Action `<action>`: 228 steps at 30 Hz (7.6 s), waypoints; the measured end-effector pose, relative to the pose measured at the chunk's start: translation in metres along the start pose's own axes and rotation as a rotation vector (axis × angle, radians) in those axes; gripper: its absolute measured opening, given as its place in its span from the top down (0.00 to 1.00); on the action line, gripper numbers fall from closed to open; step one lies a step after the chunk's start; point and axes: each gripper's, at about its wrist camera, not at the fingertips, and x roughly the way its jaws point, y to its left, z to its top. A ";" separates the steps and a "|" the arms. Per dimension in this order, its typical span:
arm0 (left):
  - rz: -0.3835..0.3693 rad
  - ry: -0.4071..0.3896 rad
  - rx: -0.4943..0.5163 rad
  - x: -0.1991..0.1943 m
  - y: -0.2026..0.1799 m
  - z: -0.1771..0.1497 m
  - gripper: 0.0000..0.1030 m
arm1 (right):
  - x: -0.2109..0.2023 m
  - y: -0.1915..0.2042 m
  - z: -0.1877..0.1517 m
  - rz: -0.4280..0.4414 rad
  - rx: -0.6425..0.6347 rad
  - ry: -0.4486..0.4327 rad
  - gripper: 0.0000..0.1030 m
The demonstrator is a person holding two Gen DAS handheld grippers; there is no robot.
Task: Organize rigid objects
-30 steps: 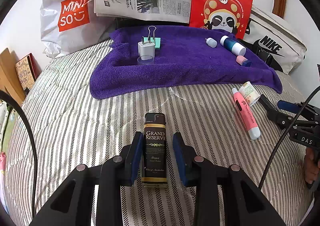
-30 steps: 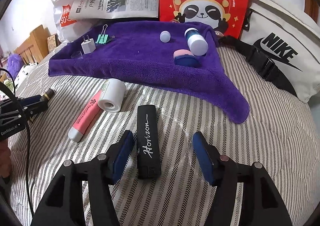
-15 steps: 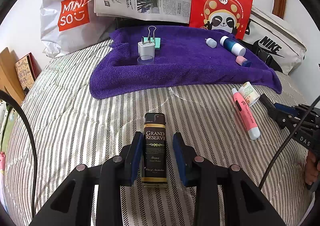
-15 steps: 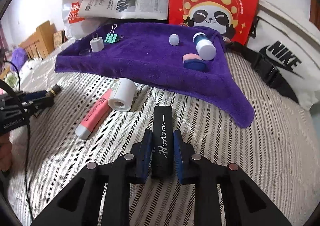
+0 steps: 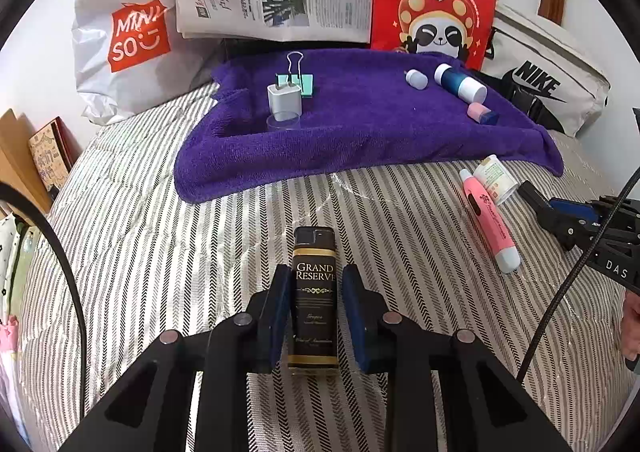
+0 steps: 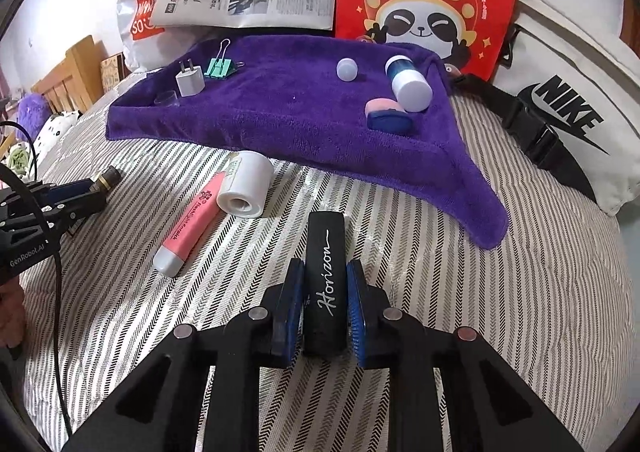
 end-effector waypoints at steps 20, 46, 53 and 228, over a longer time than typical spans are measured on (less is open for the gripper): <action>-0.081 0.046 -0.083 -0.004 0.021 0.032 0.78 | -0.017 -0.013 0.022 0.084 0.030 0.005 0.79; -0.140 0.023 -0.009 0.035 0.000 0.140 0.78 | 0.013 -0.044 0.135 0.121 0.122 -0.062 0.79; -0.142 0.076 -0.041 0.079 0.003 0.149 0.78 | 0.041 -0.052 0.147 0.116 0.151 -0.029 0.79; 0.035 -0.037 -0.104 0.002 0.042 -0.004 0.84 | 0.000 0.008 -0.012 -0.020 0.067 -0.074 0.72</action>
